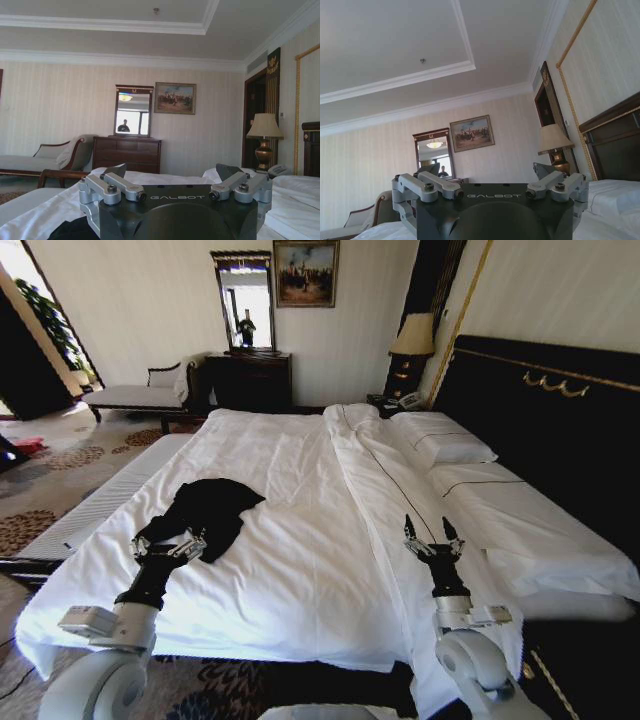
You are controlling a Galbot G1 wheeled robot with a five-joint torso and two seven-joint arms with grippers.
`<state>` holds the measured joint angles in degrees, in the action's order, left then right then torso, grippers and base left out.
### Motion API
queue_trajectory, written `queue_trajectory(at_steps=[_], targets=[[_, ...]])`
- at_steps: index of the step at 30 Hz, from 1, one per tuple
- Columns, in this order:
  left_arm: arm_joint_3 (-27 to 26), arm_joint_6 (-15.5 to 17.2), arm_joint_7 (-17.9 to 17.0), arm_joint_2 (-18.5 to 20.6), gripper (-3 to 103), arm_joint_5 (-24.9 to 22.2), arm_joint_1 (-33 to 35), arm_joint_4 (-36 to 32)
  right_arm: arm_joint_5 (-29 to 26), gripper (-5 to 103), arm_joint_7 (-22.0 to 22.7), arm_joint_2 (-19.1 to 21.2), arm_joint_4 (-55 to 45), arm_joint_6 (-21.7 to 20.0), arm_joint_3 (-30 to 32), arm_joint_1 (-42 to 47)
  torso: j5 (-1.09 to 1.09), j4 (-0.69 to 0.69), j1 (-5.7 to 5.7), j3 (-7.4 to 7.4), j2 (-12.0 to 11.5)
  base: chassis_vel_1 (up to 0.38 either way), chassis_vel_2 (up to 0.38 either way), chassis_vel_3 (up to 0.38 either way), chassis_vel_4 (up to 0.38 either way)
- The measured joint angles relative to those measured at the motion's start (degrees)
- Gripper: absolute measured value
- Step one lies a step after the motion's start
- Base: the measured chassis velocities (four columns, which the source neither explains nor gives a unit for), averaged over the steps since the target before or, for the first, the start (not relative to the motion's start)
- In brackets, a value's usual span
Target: Fold the clothes on the bed.
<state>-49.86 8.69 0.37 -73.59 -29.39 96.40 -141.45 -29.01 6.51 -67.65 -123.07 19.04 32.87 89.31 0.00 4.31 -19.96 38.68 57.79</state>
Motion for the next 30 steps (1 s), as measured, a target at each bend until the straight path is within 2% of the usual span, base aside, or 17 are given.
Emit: queue_trajectory(at_steps=[16,30], targets=[[0.46,-0.34,0.08,-0.13,100,0.07,-0.92,1.3,0.38,100,-0.05,-1.67,2.03,0.21,-0.84,-1.29,0.01,0.0,0.0,0.0,0.0,0.003,0.015,-0.008,-0.015],[0.23,-0.63,0.12,-0.23,100,0.19,-0.83,1.34,0.85,100,-0.1,-2.62,2.18,0.43,-1.37,-1.43,-0.01,0.0,0.0,0.0,0.0,0.067,0.151,-0.073,-0.139]])
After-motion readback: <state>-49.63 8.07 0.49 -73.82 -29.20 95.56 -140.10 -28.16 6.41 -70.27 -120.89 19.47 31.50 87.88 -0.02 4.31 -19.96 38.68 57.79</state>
